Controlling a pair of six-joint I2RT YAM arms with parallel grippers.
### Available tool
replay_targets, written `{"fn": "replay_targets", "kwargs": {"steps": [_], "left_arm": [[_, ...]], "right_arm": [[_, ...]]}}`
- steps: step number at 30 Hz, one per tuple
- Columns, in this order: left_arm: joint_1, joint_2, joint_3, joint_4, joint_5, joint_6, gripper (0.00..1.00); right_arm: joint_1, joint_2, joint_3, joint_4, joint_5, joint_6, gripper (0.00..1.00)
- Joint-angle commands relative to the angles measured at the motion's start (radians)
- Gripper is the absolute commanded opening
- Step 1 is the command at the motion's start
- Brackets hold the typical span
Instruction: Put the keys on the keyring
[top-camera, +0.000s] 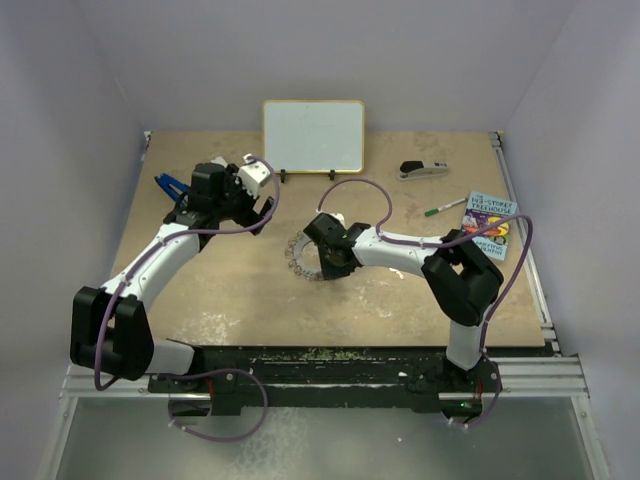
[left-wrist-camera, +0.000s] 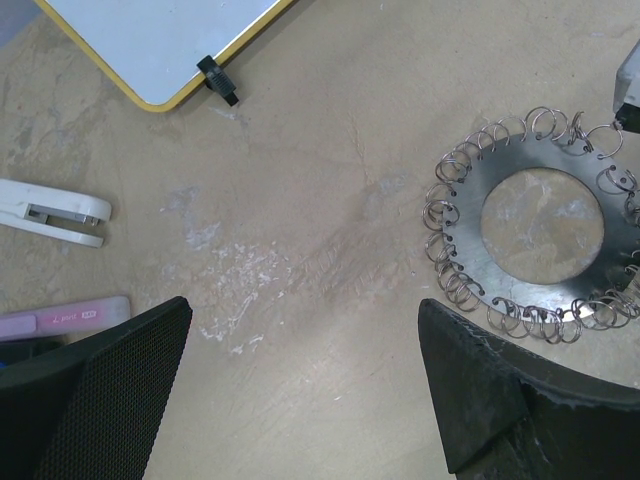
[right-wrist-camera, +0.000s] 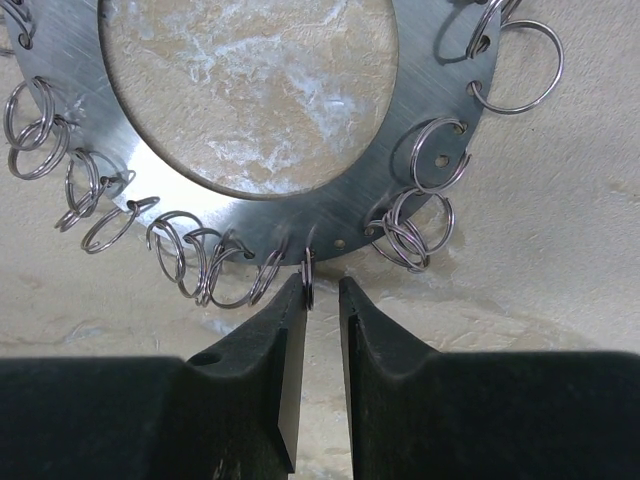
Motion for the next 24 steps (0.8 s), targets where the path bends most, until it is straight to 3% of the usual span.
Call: {"fn": "replay_targets", "kwargs": {"steps": [1, 10, 13, 16, 24], "left_arm": [[0.01, -0.016, -0.005, 0.042, 0.031, 0.002, 0.98], [0.01, -0.016, -0.004, 0.035, 0.037, 0.0, 0.98], [0.01, -0.018, -0.001, 0.029, 0.037, 0.0, 0.98], [0.01, -0.019, 0.005, 0.017, 0.035, 0.007, 0.98], [0.01, -0.041, 0.063, -0.045, 0.068, 0.01, 0.98]], "right_arm": [[0.009, 0.0, 0.035, -0.025, 0.037, 0.016, 0.23], [0.009, 0.025, 0.064, -0.033, 0.045, 0.004, 0.2], [0.009, 0.036, 0.072, -0.037, 0.044, 0.0, 0.13], [0.009, 0.047, 0.069, -0.037, 0.043, -0.004, 0.0], [0.008, -0.085, -0.05, 0.095, 0.048, -0.075, 0.0]]}}
